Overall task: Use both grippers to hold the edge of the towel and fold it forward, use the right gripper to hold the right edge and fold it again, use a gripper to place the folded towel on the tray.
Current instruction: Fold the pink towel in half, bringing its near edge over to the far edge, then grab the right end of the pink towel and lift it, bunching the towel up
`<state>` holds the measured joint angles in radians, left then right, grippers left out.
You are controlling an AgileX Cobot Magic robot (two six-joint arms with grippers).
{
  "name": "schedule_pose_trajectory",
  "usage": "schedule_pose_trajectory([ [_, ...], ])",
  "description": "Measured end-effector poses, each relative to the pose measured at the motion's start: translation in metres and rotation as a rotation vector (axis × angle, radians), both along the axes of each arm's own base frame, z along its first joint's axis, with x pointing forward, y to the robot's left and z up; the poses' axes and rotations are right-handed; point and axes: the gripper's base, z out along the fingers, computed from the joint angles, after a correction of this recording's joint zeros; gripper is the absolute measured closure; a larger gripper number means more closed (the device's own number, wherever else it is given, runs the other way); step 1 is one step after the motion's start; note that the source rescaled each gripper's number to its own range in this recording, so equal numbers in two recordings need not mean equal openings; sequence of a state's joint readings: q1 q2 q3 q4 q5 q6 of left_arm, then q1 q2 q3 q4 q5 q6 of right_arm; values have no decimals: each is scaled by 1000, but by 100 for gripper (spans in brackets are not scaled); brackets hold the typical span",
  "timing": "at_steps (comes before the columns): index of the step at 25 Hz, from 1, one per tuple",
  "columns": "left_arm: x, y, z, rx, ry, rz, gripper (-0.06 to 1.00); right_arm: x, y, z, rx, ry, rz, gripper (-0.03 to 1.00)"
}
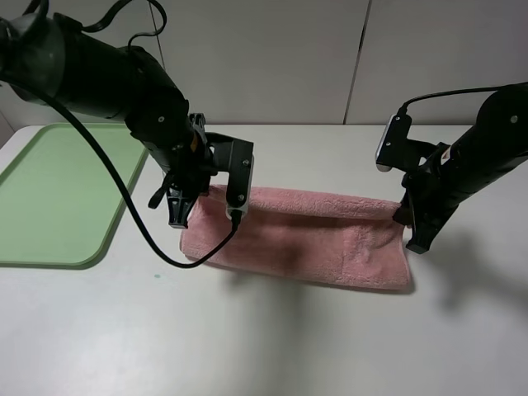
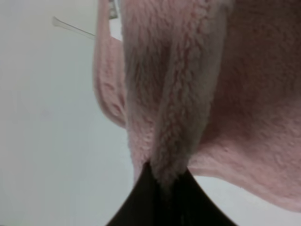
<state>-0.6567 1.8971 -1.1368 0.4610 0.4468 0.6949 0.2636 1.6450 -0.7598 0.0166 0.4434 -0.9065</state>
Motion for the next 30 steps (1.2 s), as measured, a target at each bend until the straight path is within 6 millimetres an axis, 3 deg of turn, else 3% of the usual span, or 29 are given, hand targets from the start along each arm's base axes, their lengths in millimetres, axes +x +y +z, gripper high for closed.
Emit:
schedule_pose_trajectory([
  [10, 2, 0, 1, 17, -31, -33, 88, 1, 0, 1, 2, -17, 4, 94],
  [12, 2, 0, 1, 12, -31, -22, 83, 1, 0, 1, 2, -17, 4, 86],
  [16, 4, 2, 1, 11, -36, -8, 66, 4, 1, 1, 6, -46, 7, 56],
  [18, 5, 2, 2, 6, -42, -10, 58, 6, 1, 2, 11, -72, 9, 47],
  [27, 6, 2, 2, -3, -50, -14, 46, 16, 4, 7, 41, -191, 8, 15],
  [30, 6, 1, 2, -8, -53, -16, 35, 16, 4, 7, 42, -192, 7, 3],
])
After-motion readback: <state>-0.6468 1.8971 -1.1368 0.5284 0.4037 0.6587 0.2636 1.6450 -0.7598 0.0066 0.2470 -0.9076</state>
